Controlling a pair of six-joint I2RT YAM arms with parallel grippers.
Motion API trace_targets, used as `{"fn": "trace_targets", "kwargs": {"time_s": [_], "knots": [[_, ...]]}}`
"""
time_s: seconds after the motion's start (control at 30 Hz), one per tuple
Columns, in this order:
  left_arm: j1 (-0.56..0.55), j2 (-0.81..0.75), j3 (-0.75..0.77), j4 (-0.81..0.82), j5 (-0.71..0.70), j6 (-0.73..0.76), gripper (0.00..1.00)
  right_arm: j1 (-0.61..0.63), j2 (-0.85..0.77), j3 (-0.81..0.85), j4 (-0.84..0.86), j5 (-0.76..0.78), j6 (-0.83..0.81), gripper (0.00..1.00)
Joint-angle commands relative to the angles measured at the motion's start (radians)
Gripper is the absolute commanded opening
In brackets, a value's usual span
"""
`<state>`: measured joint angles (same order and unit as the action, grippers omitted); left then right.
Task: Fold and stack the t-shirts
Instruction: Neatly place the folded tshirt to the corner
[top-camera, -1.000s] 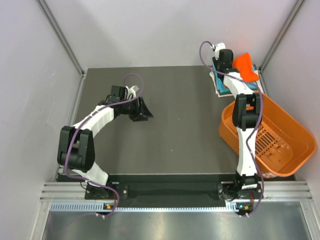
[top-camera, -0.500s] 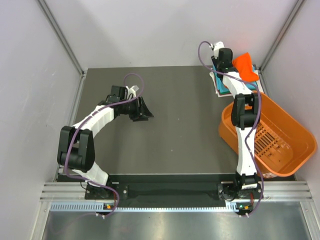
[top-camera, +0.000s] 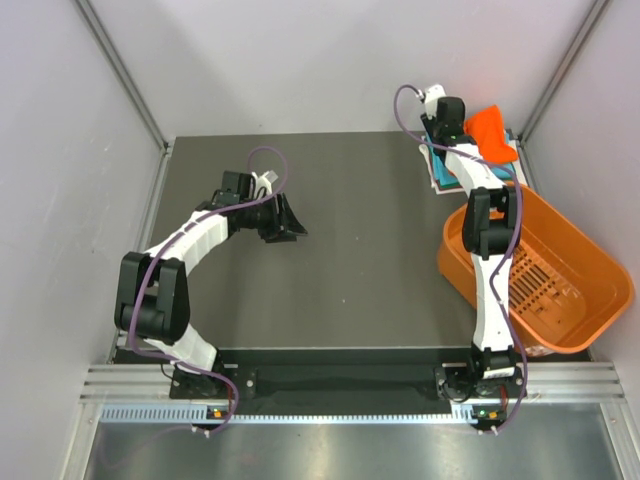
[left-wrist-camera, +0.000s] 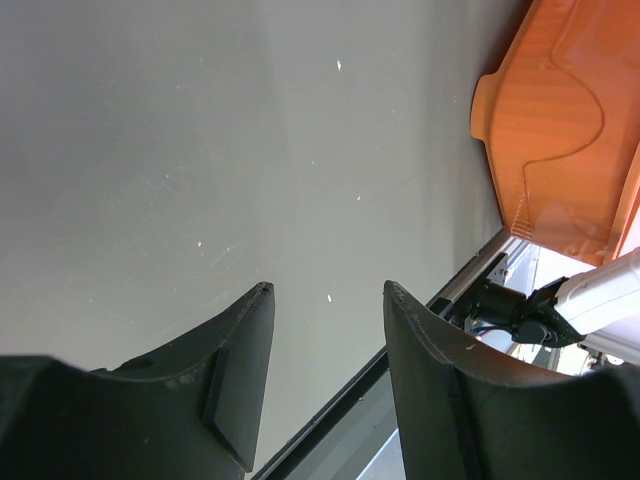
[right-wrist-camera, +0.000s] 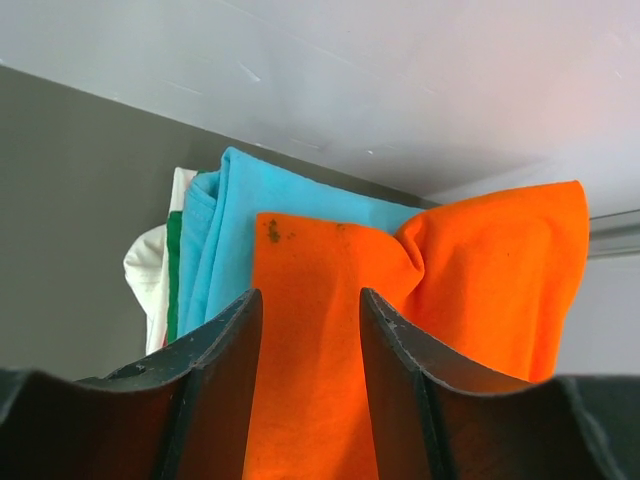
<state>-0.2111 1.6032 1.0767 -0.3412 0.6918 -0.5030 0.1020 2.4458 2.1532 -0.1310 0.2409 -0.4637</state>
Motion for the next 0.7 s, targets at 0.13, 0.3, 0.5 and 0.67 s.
{"fn": "trace_targets", "kwargs": {"time_s": [0.13, 0.3, 0.5, 0.67], "knots": [[0.004, -0.017, 0.002, 0.05, 0.021, -0.002, 0.52, 0.004, 0.01, 0.0, -0.032, 0.0, -0.042, 0.43], [0.004, -0.012, 0.005, 0.051, 0.025, -0.003, 0.52, 0.007, 0.007, -0.004, -0.053, 0.018, -0.055, 0.43], [0.004, -0.012, 0.008, 0.05, 0.025, -0.003, 0.52, 0.016, -0.008, -0.013, -0.094, 0.018, -0.096, 0.46], [0.003, -0.012, 0.008, 0.051, 0.028, -0.005, 0.52, 0.019, -0.011, -0.015, -0.142, 0.014, -0.124, 0.47]]}}
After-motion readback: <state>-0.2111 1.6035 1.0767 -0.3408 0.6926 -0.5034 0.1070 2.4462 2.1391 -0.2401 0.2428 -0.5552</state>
